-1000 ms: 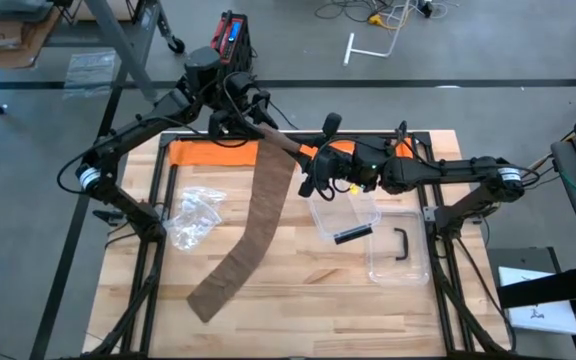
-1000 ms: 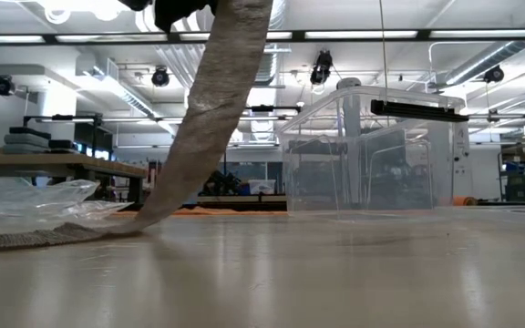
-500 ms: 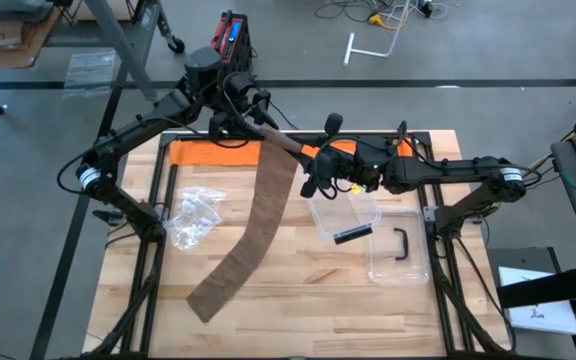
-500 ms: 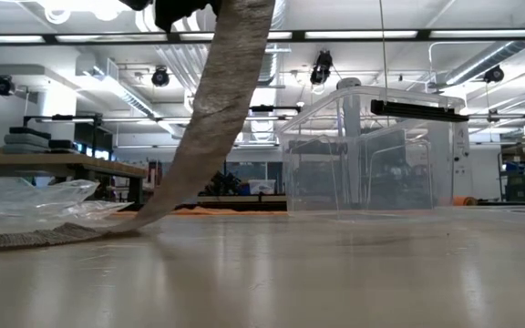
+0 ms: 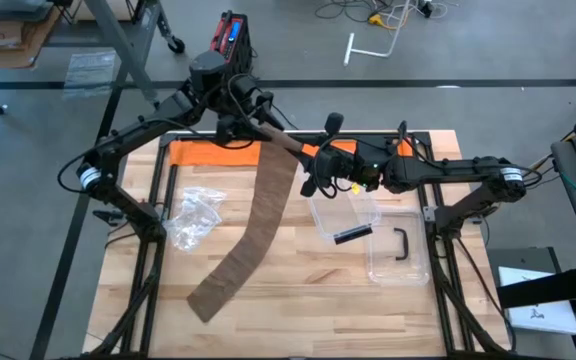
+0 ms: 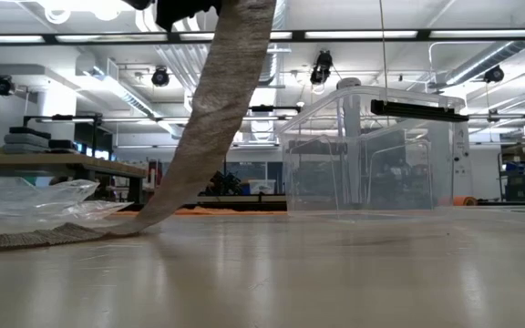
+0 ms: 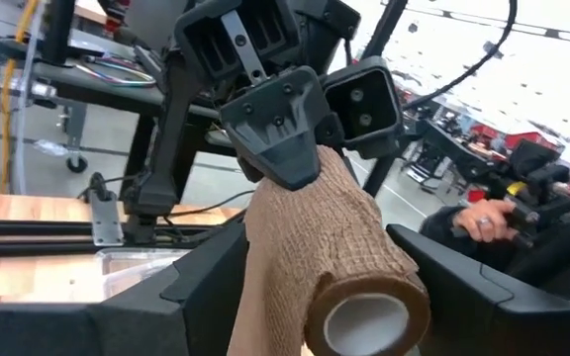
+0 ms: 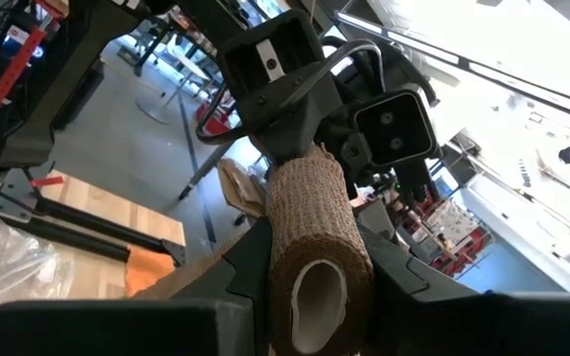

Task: Roll bandage
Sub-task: Roll the brown bandage

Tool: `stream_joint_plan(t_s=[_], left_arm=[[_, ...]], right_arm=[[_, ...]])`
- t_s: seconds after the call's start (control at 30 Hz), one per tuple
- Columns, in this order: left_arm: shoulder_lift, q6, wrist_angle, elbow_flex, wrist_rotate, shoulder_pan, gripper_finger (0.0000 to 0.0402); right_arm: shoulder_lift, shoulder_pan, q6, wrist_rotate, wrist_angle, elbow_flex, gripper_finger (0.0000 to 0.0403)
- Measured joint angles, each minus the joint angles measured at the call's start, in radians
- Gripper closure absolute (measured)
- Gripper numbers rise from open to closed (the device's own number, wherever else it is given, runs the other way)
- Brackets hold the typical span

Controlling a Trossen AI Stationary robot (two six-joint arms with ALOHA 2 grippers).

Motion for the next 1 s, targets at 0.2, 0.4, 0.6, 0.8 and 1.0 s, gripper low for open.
stream_joint_plan(t_s=[0.2, 0.4, 0.6, 0.8, 1.0], left_arm=[[0.000, -0.004, 0.008, 0.000, -0.042, -0.024, 0.0144], [0.018, -0.072, 0.012, 0.000, -0.037, -0.034, 0.0130], [0.039, -0.126, 0.059, 0.000, -0.027, -0.038, 0.0153], [0.042, -0.129, 0.084, 0.000, -0.018, -0.042, 0.0180], [0.042, -0.129, 0.096, 0.000, -0.011, -0.044, 0.0204]], right_arm=[[0.000, -0.001, 0.003, -0.002, -0.003, 0.000, 0.0314], [0.000, -0.001, 0.004, -0.001, -0.008, 0.000, 0.0314], [0.000, -0.002, -0.001, 0.003, -0.010, 0.000, 0.0314], [0.000, -0.002, -0.002, 0.001, -0.011, 0.000, 0.0314], [0.000, -0.002, -0.002, 0.000, -0.011, 0.000, 0.0314]])
